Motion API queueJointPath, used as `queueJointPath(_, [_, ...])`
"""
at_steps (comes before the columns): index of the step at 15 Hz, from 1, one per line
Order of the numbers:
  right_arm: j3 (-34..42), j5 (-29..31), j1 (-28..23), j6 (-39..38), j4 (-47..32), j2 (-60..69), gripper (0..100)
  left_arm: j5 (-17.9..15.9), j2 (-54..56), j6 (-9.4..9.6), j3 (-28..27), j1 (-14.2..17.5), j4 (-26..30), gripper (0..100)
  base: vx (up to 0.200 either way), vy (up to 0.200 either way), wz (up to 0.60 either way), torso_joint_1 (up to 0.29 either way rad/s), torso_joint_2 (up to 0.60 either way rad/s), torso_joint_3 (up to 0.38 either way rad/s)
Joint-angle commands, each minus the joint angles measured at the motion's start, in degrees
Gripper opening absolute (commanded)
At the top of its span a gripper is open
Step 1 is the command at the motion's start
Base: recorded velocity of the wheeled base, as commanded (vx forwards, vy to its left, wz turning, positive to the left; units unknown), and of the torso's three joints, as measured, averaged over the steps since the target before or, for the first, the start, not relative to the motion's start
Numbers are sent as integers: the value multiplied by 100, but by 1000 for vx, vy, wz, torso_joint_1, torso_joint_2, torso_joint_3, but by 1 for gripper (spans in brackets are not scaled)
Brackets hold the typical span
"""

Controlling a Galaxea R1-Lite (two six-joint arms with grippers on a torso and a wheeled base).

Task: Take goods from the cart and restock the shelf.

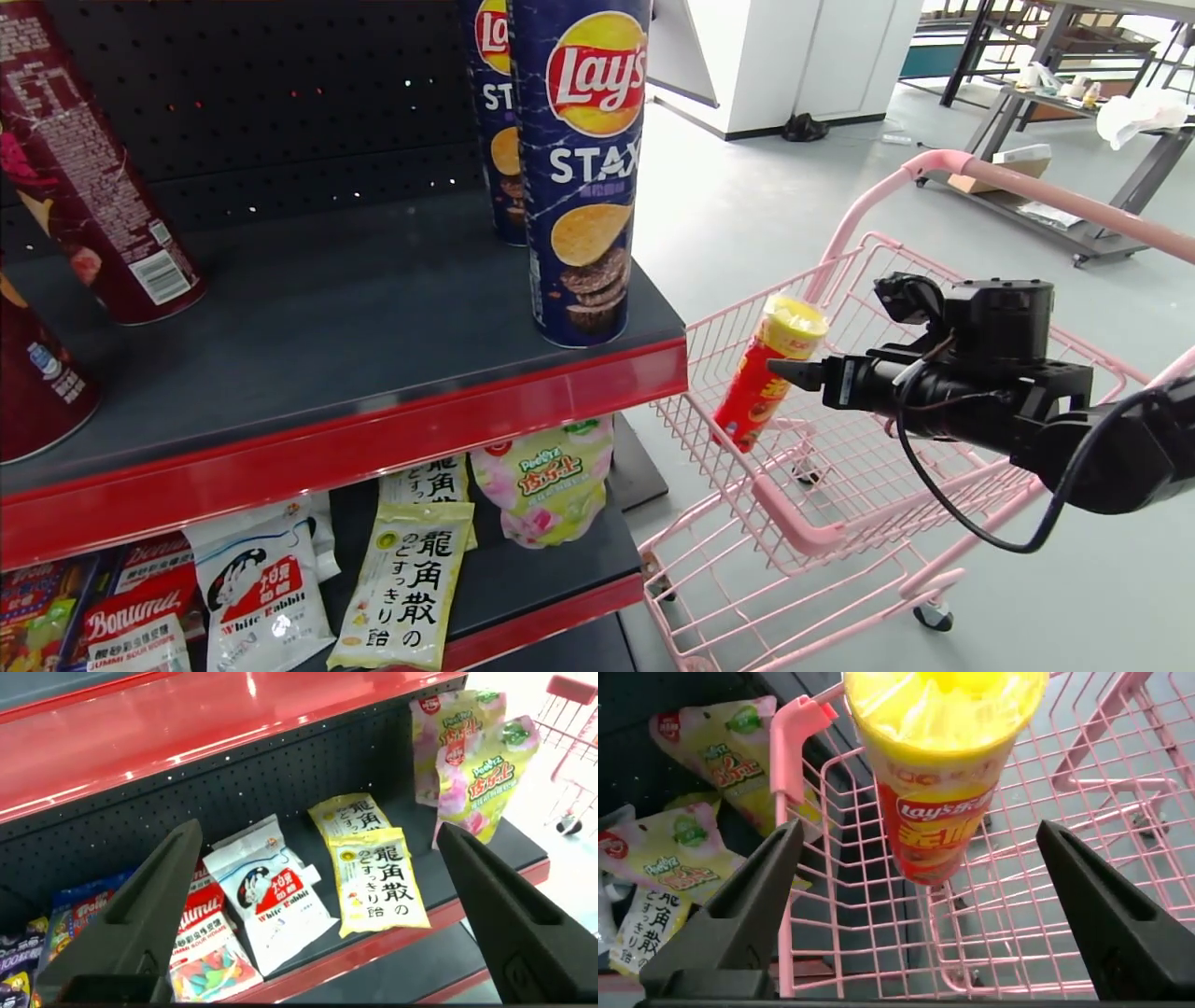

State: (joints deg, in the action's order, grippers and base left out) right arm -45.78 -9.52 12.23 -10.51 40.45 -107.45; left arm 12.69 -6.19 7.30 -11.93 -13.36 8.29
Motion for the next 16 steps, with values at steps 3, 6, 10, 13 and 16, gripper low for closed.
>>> queueJointPath(3, [-344,-252,-45,-48,-2,-496,100,5,-75,-1,51,0,6,100,0,0,0,0,0,0])
queueJointPath(6, [-503,-322,-133,-39,51,-699,100,5,-93,-1,104,0,6,100,0,0,0,0,0,0])
queueJointPath(10, [-713,-331,-256,-21,411,-1138,100,23,-207,-1,104,9,-3,100,0,0,0,0,0,0])
queueJointPath(13, [-960,-533,-203,-21,446,-1296,100,41,-207,-1,104,0,-3,100,0,0,0,0,0,0])
queueJointPath(16, [-1232,-542,-150,-21,446,-1516,100,49,-216,8,121,9,6,100,0,0,0,0,0,0])
